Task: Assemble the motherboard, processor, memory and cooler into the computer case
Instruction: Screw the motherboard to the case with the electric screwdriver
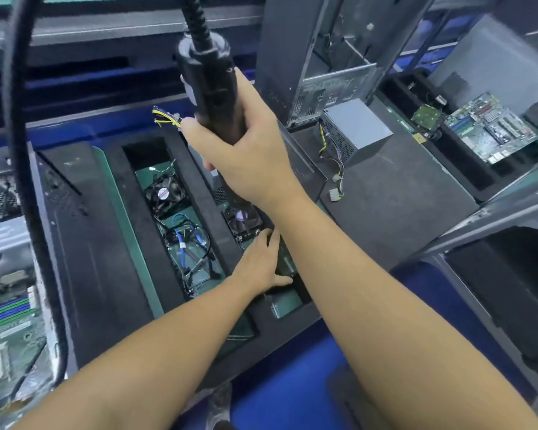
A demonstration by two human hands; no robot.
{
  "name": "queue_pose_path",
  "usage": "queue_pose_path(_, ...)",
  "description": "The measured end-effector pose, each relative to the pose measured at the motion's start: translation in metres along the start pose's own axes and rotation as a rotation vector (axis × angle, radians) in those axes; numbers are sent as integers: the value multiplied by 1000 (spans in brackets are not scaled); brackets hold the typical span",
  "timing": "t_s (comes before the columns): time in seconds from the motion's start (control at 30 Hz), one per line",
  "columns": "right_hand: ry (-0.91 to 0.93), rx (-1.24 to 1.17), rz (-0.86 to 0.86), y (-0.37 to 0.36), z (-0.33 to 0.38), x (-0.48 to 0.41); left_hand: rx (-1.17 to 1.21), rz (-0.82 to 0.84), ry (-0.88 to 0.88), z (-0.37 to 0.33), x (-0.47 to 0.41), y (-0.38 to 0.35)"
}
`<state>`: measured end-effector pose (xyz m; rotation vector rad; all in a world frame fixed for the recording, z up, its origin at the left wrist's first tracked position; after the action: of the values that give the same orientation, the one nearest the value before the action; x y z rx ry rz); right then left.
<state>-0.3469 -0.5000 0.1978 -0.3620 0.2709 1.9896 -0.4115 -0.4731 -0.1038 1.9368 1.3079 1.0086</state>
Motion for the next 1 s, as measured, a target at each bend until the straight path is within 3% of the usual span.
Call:
queue_pose_path(0.1,-13,-14,1,-1,-3,3,-126,-22,31,26,18,16)
queue_pose_path(0.23,-38,-7,2,-4,-6,8,-223,-189,139,63,51,58)
queue_pose_path(0.33,-63,-9,-11,-3,-6,16,-171,111,308,100,70,50)
queue_pose_path(0.43,-102,-7,-17,-5,-9,30,-397,405,281,108,95,29)
queue_pose_path(0.57,-151,-16,3,-10,-21,51,-653,459,155,92,102,2)
queue_pose_path(0.73,-173,-48,17,-14,-30,65,-761,419,166,93,94,-21)
queue_pose_path(1.0,-151,-114,-30,-1,-29,74,-719,522,196,95,91,-53)
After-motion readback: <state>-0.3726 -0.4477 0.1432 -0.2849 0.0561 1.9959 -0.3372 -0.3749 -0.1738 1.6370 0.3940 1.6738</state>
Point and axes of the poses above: each hand's wrist, its own x-axis away from the middle knuckle, its own y-axis out of the back of the hand, z = x × y, the point moved 10 cm from there along -x, towards the middle knuckle, and after that the axes turned 4 degrees about -x, right-handed, at the moved point
